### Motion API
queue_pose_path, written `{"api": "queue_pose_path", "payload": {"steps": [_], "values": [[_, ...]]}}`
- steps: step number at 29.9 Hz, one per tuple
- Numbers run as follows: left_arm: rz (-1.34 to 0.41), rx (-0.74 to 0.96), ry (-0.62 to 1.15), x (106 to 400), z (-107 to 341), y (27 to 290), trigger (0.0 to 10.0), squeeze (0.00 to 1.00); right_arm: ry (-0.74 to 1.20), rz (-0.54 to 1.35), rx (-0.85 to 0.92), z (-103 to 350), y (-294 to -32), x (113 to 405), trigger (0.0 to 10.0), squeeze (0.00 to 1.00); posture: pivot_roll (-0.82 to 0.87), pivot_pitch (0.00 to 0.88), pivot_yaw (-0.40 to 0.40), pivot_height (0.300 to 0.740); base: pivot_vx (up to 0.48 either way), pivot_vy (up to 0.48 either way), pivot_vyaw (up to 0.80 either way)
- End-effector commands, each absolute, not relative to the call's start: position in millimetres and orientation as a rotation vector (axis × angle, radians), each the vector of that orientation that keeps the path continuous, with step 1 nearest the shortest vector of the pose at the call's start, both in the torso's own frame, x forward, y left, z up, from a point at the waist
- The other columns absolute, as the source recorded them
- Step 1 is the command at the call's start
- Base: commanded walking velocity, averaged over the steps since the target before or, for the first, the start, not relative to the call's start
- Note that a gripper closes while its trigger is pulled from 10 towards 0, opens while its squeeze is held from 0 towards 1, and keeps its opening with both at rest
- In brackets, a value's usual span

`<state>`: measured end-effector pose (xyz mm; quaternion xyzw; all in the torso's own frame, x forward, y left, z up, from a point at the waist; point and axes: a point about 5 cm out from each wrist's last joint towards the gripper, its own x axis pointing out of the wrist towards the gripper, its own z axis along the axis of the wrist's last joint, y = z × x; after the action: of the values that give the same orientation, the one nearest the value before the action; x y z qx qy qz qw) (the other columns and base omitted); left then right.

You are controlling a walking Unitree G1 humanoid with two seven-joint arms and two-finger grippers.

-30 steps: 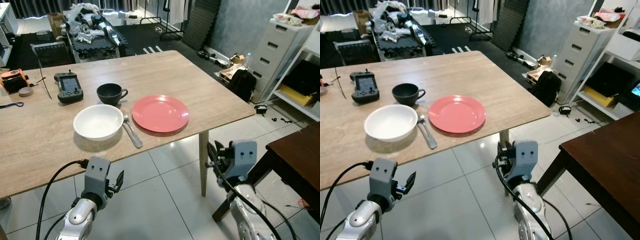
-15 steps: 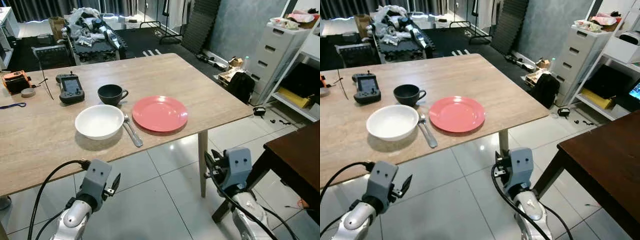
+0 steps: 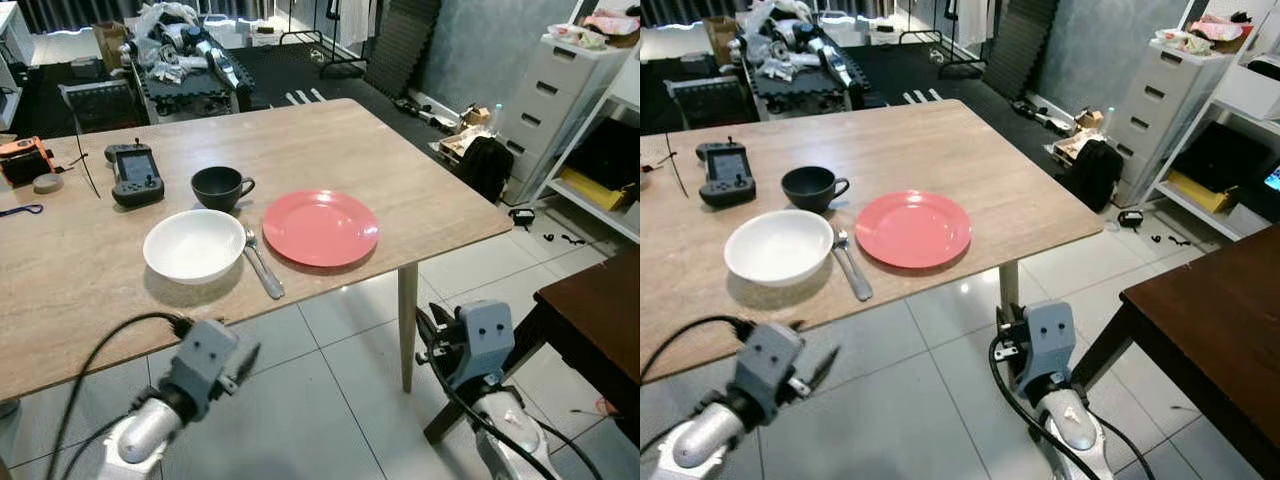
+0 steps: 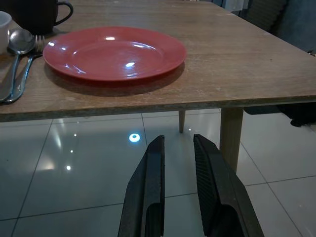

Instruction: Setting the table

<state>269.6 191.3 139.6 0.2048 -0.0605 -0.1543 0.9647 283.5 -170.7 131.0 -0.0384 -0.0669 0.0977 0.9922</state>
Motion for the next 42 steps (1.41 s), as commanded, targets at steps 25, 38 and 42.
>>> {"api": "queue_pose_path", "payload": {"steps": [25, 38, 42], "values": [[0.084, 0.013, -0.088, 300.4, 171.0, 224.7, 10.0, 0.00, -0.198, 0.166, -0.052, 152.0, -167.0, 305.9, 10.0, 0.00, 0.03, 0.095, 0.025, 0.740, 0.026, 0.000, 0.00], [0.086, 0.007, -0.078, 301.1, 168.9, 223.0, 10.0, 0.00, -0.184, 0.175, -0.048, 147.8, -163.7, 305.9, 10.0, 0.00, 0.03, 0.092, 0.022, 0.740, 0.458, 0.000, 0.00], [0.082, 0.016, -0.077, 300.5, 168.4, 221.6, 10.0, 0.00, -0.183, 0.174, -0.048, 147.5, -163.8, 305.6, 10.0, 0.00, 0.03, 0.093, 0.023, 0.740, 0.394, 0.000, 0.00]]}}
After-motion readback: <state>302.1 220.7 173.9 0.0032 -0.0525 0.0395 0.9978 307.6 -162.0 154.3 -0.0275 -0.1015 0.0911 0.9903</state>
